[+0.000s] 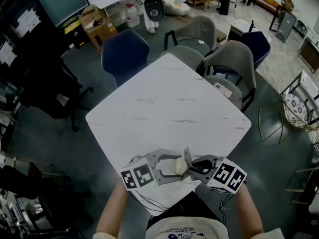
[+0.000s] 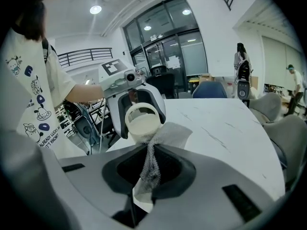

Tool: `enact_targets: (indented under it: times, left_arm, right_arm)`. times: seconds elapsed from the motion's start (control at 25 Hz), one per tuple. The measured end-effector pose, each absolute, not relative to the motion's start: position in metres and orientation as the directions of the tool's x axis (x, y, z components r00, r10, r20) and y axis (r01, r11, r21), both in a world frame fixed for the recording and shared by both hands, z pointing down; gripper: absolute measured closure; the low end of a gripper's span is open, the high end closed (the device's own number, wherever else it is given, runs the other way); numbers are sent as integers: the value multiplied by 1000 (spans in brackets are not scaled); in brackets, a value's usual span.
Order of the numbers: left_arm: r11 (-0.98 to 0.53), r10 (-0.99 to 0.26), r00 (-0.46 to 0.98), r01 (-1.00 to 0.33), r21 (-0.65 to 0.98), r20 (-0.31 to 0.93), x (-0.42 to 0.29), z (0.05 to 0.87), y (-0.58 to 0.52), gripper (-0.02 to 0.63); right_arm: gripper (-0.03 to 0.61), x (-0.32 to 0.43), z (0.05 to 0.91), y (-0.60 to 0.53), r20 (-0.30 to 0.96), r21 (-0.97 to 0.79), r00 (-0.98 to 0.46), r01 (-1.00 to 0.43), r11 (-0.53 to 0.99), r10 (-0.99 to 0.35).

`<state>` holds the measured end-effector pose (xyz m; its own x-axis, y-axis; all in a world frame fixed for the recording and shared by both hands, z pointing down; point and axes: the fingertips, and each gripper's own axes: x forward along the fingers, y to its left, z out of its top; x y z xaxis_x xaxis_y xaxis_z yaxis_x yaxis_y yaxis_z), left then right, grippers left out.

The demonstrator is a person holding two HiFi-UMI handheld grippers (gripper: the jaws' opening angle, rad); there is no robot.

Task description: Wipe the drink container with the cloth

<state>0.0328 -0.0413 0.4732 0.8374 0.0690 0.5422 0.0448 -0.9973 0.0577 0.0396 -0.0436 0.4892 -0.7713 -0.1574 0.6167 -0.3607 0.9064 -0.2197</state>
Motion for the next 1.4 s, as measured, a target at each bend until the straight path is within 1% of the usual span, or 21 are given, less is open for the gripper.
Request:
enact_targets:
  times: [0.32, 0.68, 1.04, 1.24, 1.4]
  left_arm:
    - [-998, 52, 850, 29, 53, 524, 31, 472, -42, 324]
    - [-999, 35, 856, 13, 46, 516, 30, 472, -42, 324]
    - [-998, -23, 887, -49, 46, 462, 30, 469, -46, 324]
    - [-990, -86, 891, -127, 65, 445, 29, 469, -46, 324]
    - [-972, -178, 892, -225, 66, 416, 25, 467, -48, 322]
  right_arm:
    - [532, 38, 514, -42, 629, -261, -765, -377, 889, -140]
    - [532, 37, 553, -40, 686, -243, -712, -417, 876, -149]
    - [532, 35, 585, -40, 734, -205, -651, -484, 851, -193]
    - [532, 35, 598, -38, 738, -206, -641, -515, 832, -213]
    - [532, 35, 606, -36, 744, -215, -632, -533, 818, -216]
